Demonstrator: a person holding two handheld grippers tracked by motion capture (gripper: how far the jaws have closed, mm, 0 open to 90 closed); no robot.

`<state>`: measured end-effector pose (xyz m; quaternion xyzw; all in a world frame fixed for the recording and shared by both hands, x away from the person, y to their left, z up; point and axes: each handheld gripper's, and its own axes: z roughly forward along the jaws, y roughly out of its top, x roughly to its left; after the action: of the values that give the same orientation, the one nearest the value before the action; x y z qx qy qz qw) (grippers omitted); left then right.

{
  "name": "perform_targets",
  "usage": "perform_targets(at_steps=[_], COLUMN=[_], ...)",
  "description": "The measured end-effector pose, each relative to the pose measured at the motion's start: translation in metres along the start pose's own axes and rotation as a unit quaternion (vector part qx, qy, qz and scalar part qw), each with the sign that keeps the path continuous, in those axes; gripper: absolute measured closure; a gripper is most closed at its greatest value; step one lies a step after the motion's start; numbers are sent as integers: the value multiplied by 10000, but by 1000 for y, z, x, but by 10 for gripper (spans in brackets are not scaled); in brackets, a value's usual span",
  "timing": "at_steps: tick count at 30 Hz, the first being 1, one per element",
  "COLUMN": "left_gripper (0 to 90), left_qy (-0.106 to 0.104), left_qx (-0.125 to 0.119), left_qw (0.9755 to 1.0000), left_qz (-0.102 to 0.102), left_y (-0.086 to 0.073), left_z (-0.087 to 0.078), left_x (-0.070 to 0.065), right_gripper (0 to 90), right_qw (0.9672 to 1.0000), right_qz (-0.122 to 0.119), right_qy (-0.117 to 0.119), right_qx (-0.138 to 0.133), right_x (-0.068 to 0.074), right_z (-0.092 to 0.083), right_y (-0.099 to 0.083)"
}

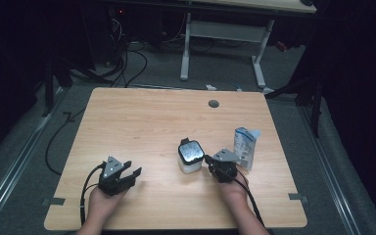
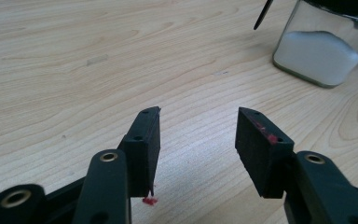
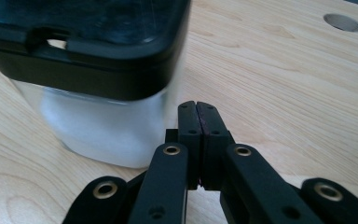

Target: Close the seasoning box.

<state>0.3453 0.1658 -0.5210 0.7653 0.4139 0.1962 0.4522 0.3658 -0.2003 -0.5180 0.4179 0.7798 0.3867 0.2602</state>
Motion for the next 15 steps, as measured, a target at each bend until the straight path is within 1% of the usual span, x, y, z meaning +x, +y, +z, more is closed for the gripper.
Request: perform_targets(at_steps=[2, 3, 6, 9, 12, 15], left_gripper=[502, 500, 496, 495, 494, 492], left_qy=[7, 15, 20, 12, -10, -12], left_qx=[-5, 0, 3, -20, -31, -27], left_qw=[10000, 10000, 10000, 10000, 9999, 10000], left_qz=[-18, -23, -32, -62, -98, -95], left_y=[0, 0, 0, 0, 0, 0], left_z=[0, 0, 0, -1, -2, -1], left_x=[1, 2, 3, 3, 4, 3], right_gripper=[897, 897, 897, 897, 897, 897], right_qw=[10000, 10000, 10000, 10000, 9999, 9998], right_qz=[-26, -12, 22, -3, -82, -86], right_qy=[34, 9, 38, 68, 104, 151], right_qx=[-6, 12, 16, 18, 19, 14], right_x=[2, 3, 4, 6, 10, 15], right_z=[2, 2, 3, 2, 1, 0], right_y=[0, 0, 0, 0, 0, 0])
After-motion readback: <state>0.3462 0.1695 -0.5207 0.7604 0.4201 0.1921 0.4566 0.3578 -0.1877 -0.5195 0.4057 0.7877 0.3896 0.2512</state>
